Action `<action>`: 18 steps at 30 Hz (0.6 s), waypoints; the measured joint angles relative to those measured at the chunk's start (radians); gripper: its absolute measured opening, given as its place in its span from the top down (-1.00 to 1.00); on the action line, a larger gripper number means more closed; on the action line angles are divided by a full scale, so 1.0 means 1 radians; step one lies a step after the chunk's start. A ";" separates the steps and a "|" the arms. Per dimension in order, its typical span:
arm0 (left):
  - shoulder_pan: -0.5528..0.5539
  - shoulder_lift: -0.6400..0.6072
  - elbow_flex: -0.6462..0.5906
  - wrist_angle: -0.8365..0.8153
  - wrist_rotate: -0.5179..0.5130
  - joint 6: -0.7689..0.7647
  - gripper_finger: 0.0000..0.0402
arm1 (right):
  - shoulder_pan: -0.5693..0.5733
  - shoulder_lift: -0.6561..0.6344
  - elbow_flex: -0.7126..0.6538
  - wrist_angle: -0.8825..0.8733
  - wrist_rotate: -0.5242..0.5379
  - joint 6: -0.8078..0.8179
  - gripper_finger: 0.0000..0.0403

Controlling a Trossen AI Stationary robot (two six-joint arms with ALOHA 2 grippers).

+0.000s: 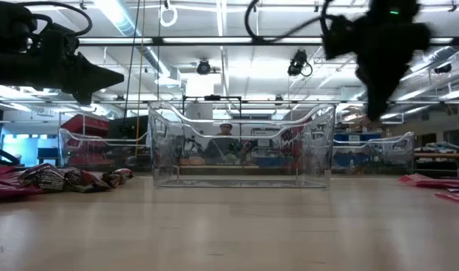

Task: Sort candy
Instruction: Put the brown chocolate bar into the top right transparent bin

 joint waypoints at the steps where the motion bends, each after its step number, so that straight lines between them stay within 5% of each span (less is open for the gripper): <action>1: 0.000 0.000 0.000 0.001 0.000 -0.002 0.95 | -0.040 -0.008 0.032 -0.042 0.061 0.000 0.71; 4: 0.000 0.000 0.000 0.003 0.000 -0.003 0.95 | -0.187 -0.025 0.101 -0.104 0.238 -0.027 0.71; 7: 0.000 0.000 0.000 0.003 0.000 -0.005 0.95 | -0.376 -0.031 0.112 -0.033 0.291 -0.124 0.73; 18: 0.000 0.000 0.000 0.003 0.001 -0.010 0.95 | -0.983 0.003 -0.015 0.400 -0.067 -0.389 0.69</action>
